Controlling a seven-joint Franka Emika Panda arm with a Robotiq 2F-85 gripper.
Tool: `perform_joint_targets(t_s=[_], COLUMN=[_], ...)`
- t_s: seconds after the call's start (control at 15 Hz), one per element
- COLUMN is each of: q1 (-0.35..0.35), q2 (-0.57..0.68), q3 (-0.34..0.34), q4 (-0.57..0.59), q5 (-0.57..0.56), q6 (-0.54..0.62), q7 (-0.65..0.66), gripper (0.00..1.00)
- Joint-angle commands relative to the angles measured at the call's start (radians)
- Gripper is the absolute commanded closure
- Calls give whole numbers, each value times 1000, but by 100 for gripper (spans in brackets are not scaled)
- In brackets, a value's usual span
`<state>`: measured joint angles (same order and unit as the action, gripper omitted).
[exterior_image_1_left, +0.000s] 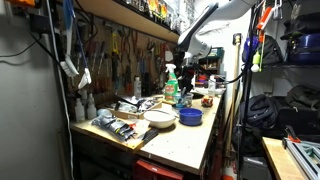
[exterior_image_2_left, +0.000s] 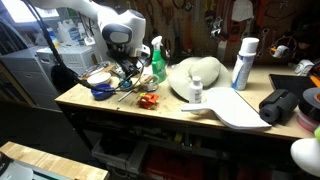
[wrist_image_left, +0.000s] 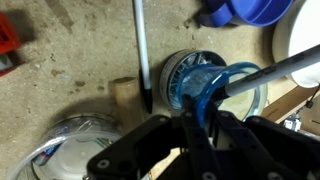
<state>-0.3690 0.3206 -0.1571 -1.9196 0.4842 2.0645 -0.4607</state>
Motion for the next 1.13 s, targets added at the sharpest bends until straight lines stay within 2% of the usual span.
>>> perform_joint_targets(t_s=[0.0,0.27,0.33,0.4,0.8,0.93,1.0,1.07], q1=[10,19,19,19,5,8,8,11], q2=[-5,10,13,12,-97,-146,-158,-97], q3=[7,10,12,13,-3,-3,-1,-7], q4=[-21,-16,-14,-15,-46,-72,-80,-8], q5=[-13,-35,-37,-38,-32,-42,-32,-28], q6=[34,21,13,18,74,143,177,111], q7=[-9,3,0,0,-33,-127,-172,-99], gripper=[97,97,62,61,16,3,0,13])
